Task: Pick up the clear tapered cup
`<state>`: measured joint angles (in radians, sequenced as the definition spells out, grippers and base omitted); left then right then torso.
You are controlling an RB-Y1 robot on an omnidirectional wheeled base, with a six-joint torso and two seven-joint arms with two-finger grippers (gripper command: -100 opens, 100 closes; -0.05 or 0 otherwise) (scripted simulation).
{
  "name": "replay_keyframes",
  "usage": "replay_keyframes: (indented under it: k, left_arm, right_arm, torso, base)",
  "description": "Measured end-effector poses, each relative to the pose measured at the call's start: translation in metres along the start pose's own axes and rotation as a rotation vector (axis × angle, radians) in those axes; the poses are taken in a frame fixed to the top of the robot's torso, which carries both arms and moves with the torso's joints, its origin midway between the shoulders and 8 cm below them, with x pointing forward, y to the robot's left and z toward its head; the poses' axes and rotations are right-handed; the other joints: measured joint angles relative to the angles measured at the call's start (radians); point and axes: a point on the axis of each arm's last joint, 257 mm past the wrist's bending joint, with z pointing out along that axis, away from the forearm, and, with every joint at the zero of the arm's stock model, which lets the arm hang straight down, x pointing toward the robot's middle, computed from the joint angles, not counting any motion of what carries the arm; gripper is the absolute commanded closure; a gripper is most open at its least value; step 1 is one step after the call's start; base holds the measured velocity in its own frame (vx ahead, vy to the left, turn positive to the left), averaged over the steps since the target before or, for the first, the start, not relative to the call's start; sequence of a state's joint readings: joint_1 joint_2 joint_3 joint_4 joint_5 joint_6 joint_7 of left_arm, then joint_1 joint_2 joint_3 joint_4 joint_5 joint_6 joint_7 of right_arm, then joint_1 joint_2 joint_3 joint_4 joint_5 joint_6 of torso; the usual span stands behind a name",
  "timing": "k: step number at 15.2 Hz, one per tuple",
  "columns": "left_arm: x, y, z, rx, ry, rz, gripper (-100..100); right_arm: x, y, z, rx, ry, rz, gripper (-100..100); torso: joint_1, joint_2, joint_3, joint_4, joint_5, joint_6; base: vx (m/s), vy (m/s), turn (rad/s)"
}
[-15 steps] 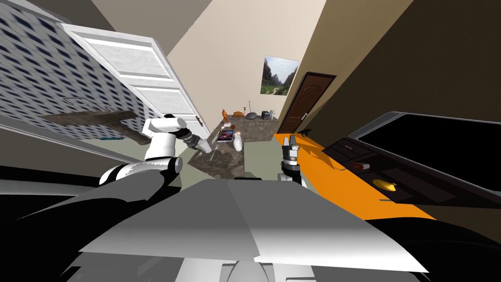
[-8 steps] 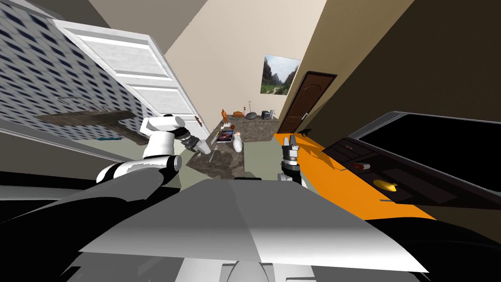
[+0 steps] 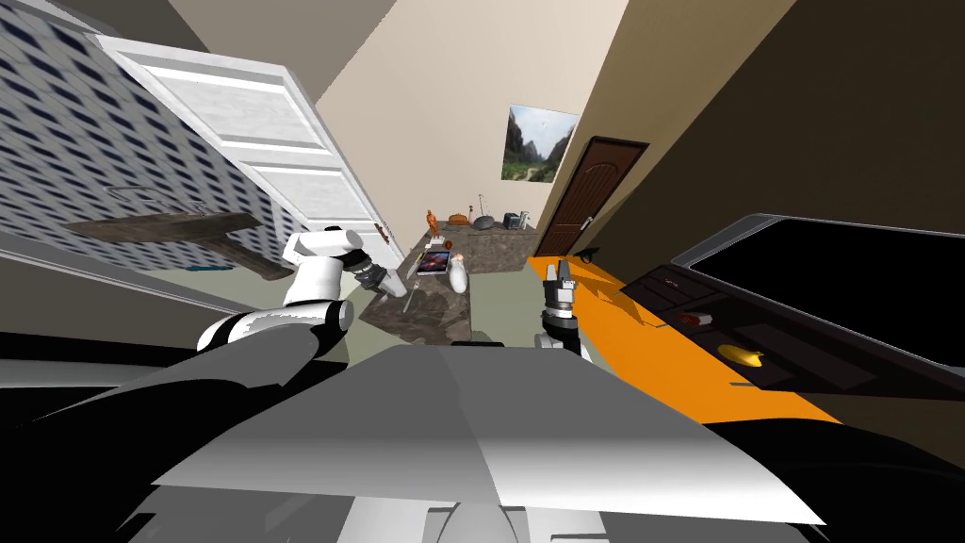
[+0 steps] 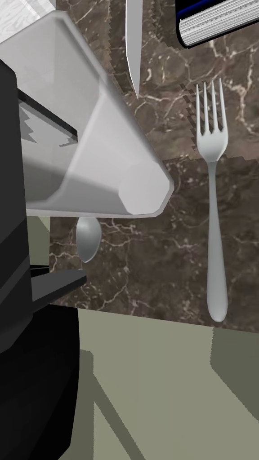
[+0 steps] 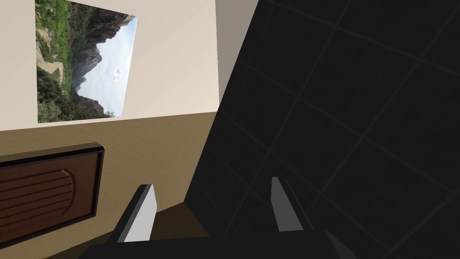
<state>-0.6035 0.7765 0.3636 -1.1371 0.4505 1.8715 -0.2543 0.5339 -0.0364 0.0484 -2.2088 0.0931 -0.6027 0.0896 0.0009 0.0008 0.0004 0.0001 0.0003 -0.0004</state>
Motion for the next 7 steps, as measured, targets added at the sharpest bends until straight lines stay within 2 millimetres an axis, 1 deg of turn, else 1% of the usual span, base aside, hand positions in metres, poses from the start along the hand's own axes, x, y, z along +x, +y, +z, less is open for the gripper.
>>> replay_keyframes:
  k: [4, 7]
  left_arm:
    - [0.002, 0.001, 0.000, -0.003, 0.006, 0.000, 100]
    - [-0.001, 0.001, -0.012, 0.003, 0.000, 0.002, 100]
  right_arm:
    - [0.000, 0.000, 0.000, 0.000, 0.000, 0.000, 0]
    - [0.000, 0.000, 0.000, 0.000, 0.000, 0.000, 0]
  torso:
    - [-0.001, -0.001, -0.001, -0.001, -0.001, 0.000]
    - [-0.003, -0.001, -0.001, -0.001, -0.002, 0.000]
  base:
    - [0.000, -0.003, 0.004]
    - [0.007, -0.016, 0.017]
